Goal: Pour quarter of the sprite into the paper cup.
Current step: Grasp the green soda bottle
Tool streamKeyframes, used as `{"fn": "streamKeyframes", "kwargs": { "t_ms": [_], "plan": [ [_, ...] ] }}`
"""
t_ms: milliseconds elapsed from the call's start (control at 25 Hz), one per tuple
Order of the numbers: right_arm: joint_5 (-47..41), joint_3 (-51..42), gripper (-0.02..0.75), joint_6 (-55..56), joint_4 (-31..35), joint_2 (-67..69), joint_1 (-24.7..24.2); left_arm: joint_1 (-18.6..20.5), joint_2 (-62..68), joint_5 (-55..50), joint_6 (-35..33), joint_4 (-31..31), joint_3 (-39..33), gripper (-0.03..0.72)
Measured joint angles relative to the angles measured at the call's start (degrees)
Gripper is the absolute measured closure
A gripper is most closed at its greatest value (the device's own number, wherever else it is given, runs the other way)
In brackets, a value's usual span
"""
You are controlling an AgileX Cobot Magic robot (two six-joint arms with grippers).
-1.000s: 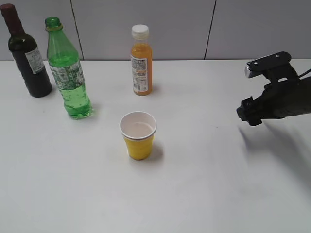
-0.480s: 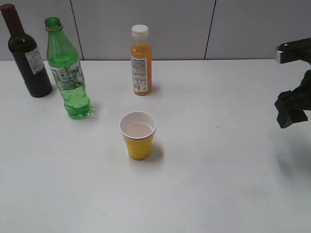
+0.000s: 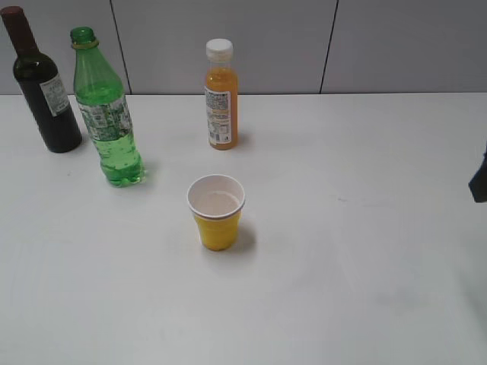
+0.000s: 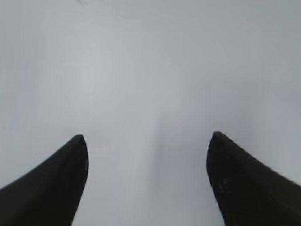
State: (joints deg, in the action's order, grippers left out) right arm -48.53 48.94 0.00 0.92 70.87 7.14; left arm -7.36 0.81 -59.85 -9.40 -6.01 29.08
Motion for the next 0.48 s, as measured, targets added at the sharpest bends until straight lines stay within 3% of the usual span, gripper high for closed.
{"fn": "streamKeyframes", "kwargs": {
  "t_ms": [480],
  "plan": [
    [1.5, -17.8, 0.147, -0.4, 2.9, -22.2, -1.6, 0.0, 0.0, 0.0, 0.0, 0.0, 0.0, 0.104]
  ]
}}
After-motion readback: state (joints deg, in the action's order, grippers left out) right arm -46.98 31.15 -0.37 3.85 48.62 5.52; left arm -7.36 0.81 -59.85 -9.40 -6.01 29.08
